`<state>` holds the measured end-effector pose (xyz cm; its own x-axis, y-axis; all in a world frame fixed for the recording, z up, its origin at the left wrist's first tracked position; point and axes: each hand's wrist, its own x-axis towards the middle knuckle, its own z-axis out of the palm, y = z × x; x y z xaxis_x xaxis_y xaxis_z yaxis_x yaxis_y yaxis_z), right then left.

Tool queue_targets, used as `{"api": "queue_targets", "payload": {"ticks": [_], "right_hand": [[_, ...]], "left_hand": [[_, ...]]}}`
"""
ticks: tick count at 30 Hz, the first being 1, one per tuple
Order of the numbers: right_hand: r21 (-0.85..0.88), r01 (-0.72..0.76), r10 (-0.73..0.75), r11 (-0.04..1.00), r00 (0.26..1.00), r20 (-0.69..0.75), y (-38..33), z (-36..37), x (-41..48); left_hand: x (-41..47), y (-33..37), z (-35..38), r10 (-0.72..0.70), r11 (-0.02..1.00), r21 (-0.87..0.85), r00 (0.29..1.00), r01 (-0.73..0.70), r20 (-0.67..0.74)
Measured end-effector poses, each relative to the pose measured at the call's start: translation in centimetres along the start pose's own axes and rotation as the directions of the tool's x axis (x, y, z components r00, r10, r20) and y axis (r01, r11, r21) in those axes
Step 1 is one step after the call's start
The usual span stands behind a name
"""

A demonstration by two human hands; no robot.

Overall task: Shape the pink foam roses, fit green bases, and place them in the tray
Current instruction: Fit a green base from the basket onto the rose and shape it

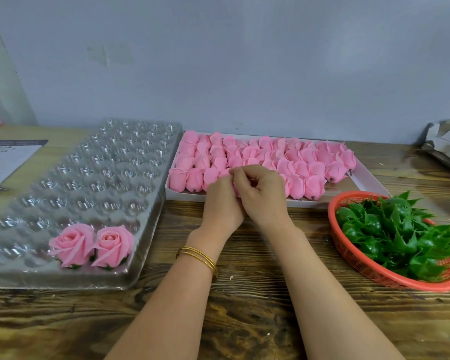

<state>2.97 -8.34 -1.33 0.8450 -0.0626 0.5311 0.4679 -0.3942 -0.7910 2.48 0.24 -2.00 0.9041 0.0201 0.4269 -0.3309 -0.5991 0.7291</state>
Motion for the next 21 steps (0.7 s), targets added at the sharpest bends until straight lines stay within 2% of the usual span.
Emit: {"api": "queue_targets", "payload": {"ticks": [8,15,21], "right_hand": [[-0.051,0.032,-0.031,0.998,0.999,0.029,-0.03,0.03,-0.16],[-0.006,0.021,-0.02,1.0,0.992,0.125,-0.23,-0.04,-0.32],[0.098,-0.104,0.085,0.99,0.981,0.174,-0.05,-0.06,-0.28]], "left_hand": [[0.06,-0.08,0.12,-0.027,0.999,0.023,0.999,0.028,-0.037],[0.12,0.14,0.15,-0.041,0.997,0.058,0.998,0.044,-0.044],[0.24,0.38,-0.03,-0.052,0.998,0.045,0.998,0.054,-0.04]]}}
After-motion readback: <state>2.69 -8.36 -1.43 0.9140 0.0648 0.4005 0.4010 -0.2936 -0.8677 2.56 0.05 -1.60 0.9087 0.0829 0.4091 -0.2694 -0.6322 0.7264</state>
